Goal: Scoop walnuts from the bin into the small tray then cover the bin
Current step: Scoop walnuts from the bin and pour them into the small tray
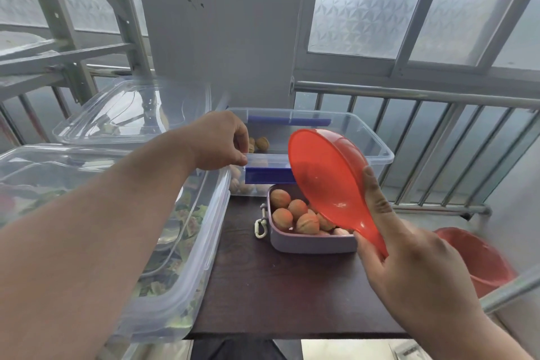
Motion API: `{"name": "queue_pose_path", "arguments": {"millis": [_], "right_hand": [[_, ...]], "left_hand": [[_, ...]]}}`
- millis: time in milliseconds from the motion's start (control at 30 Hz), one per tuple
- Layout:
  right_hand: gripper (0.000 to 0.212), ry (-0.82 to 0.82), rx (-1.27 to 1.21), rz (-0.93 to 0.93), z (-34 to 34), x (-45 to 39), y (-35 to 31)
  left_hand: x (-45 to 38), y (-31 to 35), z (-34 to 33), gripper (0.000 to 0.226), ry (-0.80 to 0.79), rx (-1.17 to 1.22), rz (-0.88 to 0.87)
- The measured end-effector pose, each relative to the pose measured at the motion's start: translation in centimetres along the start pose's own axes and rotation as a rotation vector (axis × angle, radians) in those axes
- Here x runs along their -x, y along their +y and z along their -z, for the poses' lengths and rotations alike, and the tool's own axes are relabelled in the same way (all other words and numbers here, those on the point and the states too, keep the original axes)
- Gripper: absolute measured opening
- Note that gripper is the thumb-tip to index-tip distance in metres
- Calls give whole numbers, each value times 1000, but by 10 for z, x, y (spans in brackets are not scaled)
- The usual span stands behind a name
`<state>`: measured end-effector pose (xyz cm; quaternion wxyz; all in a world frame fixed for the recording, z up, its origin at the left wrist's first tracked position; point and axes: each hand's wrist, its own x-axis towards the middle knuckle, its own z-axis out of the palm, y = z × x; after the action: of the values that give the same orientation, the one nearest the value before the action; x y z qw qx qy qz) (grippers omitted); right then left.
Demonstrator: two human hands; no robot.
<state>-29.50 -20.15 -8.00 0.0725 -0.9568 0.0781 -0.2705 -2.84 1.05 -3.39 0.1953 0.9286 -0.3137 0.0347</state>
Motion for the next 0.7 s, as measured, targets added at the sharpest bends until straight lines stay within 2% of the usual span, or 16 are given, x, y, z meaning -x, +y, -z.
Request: {"name": "queue_pose_path", "arguments": {"millis": [167, 400, 467, 567, 700], "right_hand": [[113, -10, -1, 5, 0, 0, 6], [112, 74, 7, 69, -7, 2, 21], [113, 70, -85, -18, -7, 0, 24], [105, 43, -367, -220, -3, -16, 29], [94, 57, -506, -284, -4, -56, 38]], "left_hand": [[0, -1, 0, 8, -8, -2, -1], [0, 0, 0, 8, -14, 9, 5], [1, 1, 1, 8, -15, 9, 4], [1, 1, 1, 8, -16, 17, 7], [1, 1, 0, 8, -16, 16, 15]]}}
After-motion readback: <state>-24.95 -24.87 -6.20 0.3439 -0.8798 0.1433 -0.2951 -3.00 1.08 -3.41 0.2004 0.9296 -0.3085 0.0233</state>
